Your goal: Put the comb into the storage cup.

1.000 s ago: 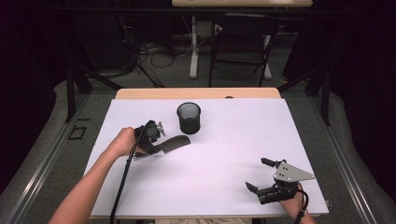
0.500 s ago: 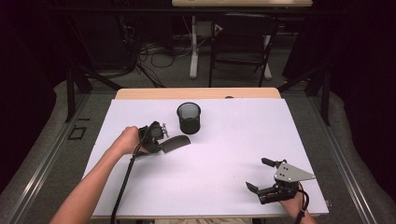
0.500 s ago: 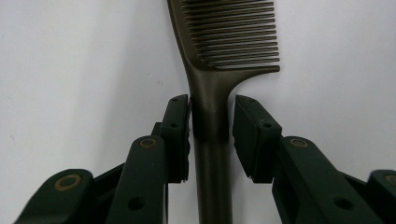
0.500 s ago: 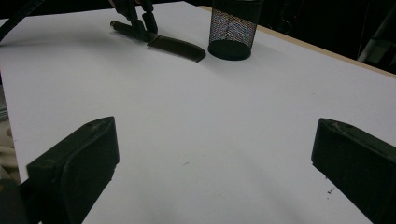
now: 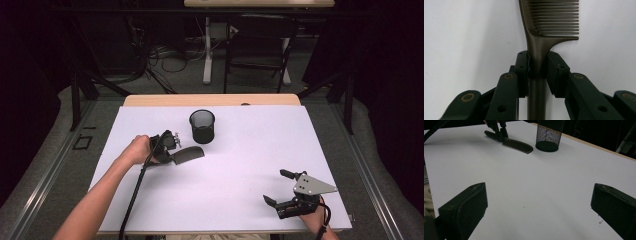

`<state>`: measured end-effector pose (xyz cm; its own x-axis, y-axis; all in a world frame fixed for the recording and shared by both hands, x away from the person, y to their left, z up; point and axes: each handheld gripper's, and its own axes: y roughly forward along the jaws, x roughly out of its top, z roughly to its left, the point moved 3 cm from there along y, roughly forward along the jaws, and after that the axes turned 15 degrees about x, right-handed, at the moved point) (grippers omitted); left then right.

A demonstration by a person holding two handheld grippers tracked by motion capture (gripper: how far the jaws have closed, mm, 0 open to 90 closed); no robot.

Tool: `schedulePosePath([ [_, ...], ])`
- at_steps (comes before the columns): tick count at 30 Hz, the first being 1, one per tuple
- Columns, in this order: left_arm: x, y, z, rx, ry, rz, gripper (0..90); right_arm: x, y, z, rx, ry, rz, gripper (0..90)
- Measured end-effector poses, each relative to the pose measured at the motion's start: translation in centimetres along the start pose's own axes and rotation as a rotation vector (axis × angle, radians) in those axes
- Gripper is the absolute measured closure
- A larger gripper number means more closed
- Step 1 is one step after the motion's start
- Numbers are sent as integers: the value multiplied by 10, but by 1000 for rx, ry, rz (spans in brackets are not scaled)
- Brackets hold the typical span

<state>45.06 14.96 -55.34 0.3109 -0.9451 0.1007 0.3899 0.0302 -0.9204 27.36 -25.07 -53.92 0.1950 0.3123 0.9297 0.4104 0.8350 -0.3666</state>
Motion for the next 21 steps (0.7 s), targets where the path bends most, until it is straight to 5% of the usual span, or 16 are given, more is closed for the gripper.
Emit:
schedulePosePath([
  [21,-8,-28,-5,-3,-104,-190,723,0,3,-1,-5,4,3,3],
])
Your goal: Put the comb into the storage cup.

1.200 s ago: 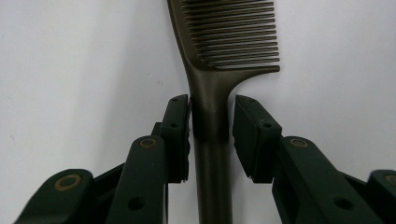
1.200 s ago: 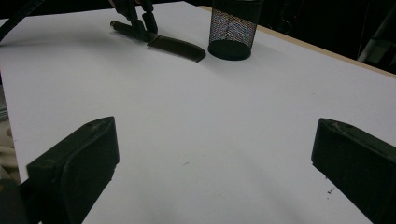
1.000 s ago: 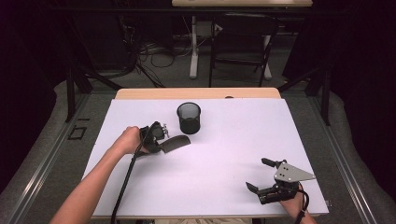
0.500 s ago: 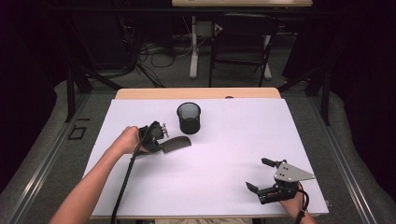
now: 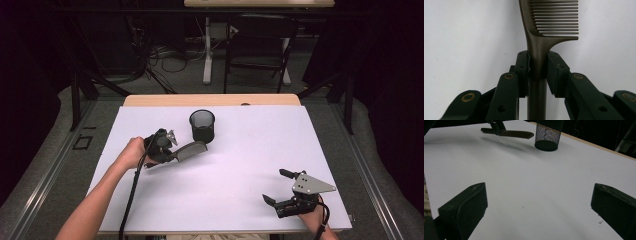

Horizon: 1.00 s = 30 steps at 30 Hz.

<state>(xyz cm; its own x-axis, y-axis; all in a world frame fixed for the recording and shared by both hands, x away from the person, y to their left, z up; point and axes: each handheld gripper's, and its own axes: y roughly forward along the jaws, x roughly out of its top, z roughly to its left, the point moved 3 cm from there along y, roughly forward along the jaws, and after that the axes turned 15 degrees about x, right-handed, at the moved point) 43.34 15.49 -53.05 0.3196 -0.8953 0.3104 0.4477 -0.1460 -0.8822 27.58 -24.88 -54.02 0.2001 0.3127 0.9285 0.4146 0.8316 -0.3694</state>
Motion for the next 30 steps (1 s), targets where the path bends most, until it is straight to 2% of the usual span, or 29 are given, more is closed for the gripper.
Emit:
schedulePosePath([
  [4,0,-2,-1,6,-10,-27,723,0,-1,-1,-7,3,-5,0],
  [7,-1,-5,-2,2,-34,-50,723,1,-2,-1,-11,1,-20,0],
  [10,-3,-7,-2,5,-46,-69,723,1,-2,-1,-8,7,-11,0],
  [12,-5,-10,-2,4,-66,-103,724,0,-1,-2,-4,5,-5,0],
  [13,-5,-10,-2,4,-66,-103,723,0,-1,-2,-4,5,-5,0],
  [18,-10,-12,-2,7,-107,-164,724,-1,0,-1,-4,2,8,0],
  [22,-12,-12,-2,16,-124,-180,724,-2,0,-2,-3,6,7,0],
  [23,-13,-13,-2,12,-133,-185,724,-2,0,-2,-2,8,9,0],
  [24,-15,-14,0,11,-166,-215,723,-2,0,-2,-1,8,10,0],
  [30,-20,-16,0,28,-197,-240,724,-2,0,-2,-3,3,12,0],
])
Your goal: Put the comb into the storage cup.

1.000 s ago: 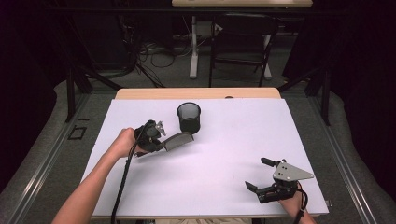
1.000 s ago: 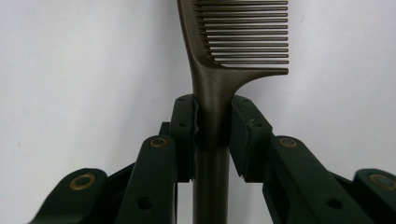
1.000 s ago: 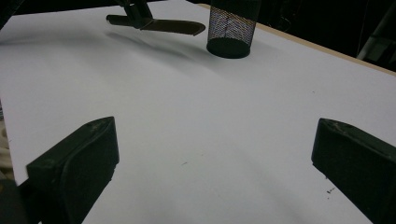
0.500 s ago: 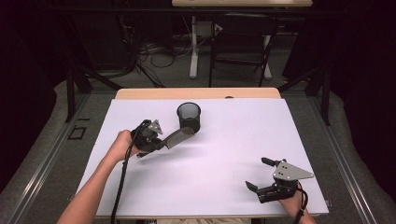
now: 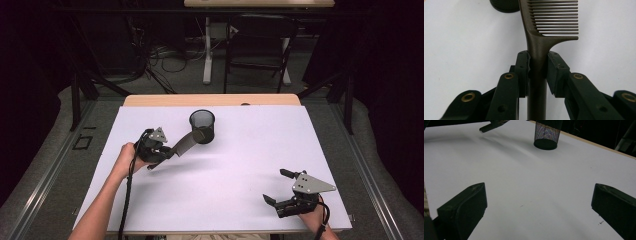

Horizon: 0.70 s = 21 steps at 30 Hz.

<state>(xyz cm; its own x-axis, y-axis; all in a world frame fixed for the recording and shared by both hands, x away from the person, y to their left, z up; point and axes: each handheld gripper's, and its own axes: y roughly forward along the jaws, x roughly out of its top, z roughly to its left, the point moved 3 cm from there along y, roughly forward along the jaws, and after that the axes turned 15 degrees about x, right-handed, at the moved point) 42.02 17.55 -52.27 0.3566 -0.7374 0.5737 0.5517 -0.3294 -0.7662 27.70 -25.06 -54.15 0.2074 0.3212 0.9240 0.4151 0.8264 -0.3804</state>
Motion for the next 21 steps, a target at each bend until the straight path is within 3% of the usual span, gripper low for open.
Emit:
schedulePosePath([
  [15,-1,-10,-2,5,-80,-84,724,0,-2,1,-3,-2,-6,0],
  [21,-3,-10,-2,16,-98,-91,724,0,-3,1,-1,-2,-5,0],
])
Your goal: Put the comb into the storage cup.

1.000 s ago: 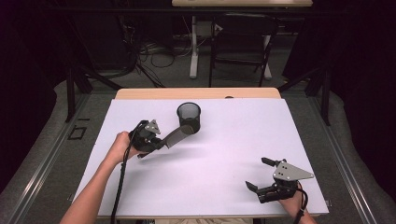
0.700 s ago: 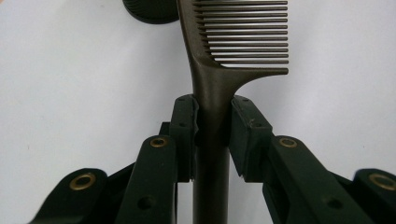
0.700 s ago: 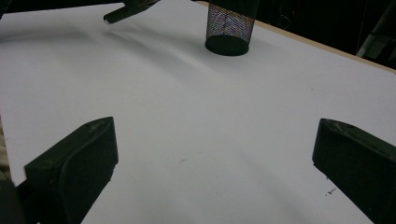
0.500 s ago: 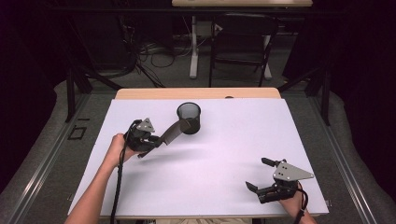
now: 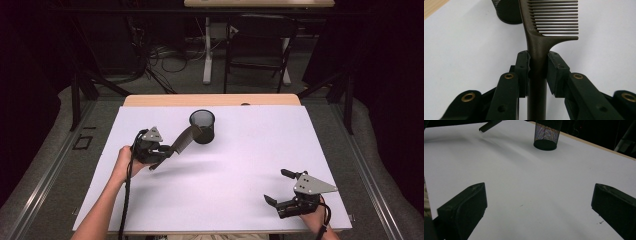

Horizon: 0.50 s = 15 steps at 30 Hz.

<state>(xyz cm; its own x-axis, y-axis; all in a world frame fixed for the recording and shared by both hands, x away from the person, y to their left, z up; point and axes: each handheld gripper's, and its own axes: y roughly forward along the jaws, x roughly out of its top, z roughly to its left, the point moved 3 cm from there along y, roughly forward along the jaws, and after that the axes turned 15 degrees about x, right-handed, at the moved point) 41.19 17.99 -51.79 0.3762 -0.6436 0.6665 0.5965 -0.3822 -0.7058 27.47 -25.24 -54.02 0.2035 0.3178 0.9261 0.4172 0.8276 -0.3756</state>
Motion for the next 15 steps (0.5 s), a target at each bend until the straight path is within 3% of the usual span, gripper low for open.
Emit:
schedulePosePath([
  [6,2,-2,0,46,-35,-50,724,0,0,-1,-2,2,1,0],
  [15,1,-5,-1,56,-49,-67,724,-1,0,-1,-5,4,-2,0],
])
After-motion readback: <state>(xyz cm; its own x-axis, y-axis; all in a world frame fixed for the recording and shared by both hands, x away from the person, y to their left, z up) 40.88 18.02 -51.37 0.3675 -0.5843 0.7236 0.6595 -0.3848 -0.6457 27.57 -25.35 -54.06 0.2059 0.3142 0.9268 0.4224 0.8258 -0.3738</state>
